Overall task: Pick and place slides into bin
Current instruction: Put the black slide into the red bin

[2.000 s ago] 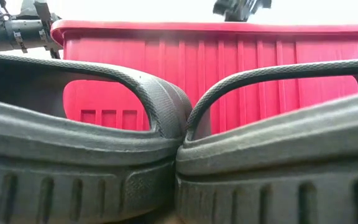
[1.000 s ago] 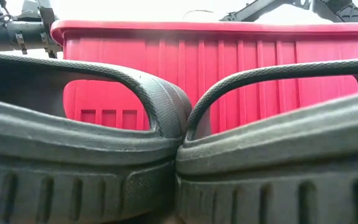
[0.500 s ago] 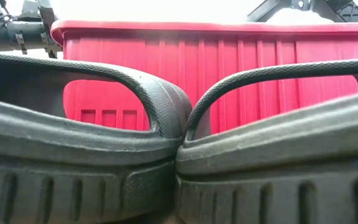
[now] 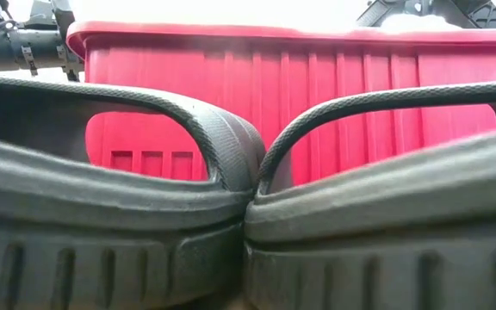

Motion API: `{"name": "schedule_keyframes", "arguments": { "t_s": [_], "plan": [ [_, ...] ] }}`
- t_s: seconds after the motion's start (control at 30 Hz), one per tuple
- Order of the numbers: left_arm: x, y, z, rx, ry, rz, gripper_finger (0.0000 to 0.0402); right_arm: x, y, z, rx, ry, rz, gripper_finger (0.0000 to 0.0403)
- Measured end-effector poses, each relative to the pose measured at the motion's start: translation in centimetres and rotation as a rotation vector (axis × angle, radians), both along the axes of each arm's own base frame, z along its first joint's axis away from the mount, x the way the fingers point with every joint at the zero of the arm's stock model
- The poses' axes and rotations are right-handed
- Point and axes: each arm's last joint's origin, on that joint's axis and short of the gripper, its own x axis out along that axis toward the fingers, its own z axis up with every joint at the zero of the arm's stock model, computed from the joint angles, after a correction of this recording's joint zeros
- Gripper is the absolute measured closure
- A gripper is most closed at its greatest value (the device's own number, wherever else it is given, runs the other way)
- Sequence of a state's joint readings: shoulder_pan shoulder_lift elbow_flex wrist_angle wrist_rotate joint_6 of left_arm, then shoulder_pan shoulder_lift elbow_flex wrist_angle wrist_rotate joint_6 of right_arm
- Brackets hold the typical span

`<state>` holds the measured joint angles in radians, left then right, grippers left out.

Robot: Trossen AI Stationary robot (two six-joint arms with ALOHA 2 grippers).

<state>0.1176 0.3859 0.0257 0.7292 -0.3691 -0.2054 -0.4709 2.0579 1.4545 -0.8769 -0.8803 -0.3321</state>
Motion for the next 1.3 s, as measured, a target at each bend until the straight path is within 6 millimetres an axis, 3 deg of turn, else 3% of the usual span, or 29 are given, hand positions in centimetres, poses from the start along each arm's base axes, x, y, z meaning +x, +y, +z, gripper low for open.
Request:
{"name": "schedule_keyframes", "arguments": {
  "t_s": [0.3,0.5,0.67,0.83,0.93,1.03,1.17,1.3],
  "plan": [
    [0.0,0.0,0.0,-0.006,-0.004,-0.003,0.038,0.2,-0.1,-0.1,-0.025,-0.024,0.0,0.0389],
    [0.0,0.0,0.0,-0.008,-0.005,-0.003,0.038,0.2,-0.2,0.5,-0.055,-0.02,-0.019,0.0324],
    [0.0,0.0,0.1,-0.006,-0.014,-0.003,0.038,-0.2,-0.3,2.5,-0.194,-0.023,-0.037,0.026],
    [-0.1,0.0,0.3,0.012,-0.034,0.003,0.038,-0.8,-0.7,7.0,-0.318,-0.149,-0.122,0.0224],
    [-0.3,-0.1,0.7,0.026,-0.068,-0.005,0.038,-1.4,-0.6,10.7,-0.362,-0.278,-0.19,0.0216],
    [-0.1,-0.3,2.3,0.074,-0.071,-0.083,0.038,-2.7,0.0,15.0,-0.392,-0.414,-0.258,0.0222],
    [0.6,-0.6,4.8,0.129,0.124,-0.19,0.038,-4.9,2.1,20.7,-0.428,-0.628,-0.302,0.0258],
    [0.9,-0.6,8.0,0.141,0.304,-0.229,0.038,-7.6,5.1,25.3,-0.486,-0.825,-0.305,0.0332]
  ]
}}
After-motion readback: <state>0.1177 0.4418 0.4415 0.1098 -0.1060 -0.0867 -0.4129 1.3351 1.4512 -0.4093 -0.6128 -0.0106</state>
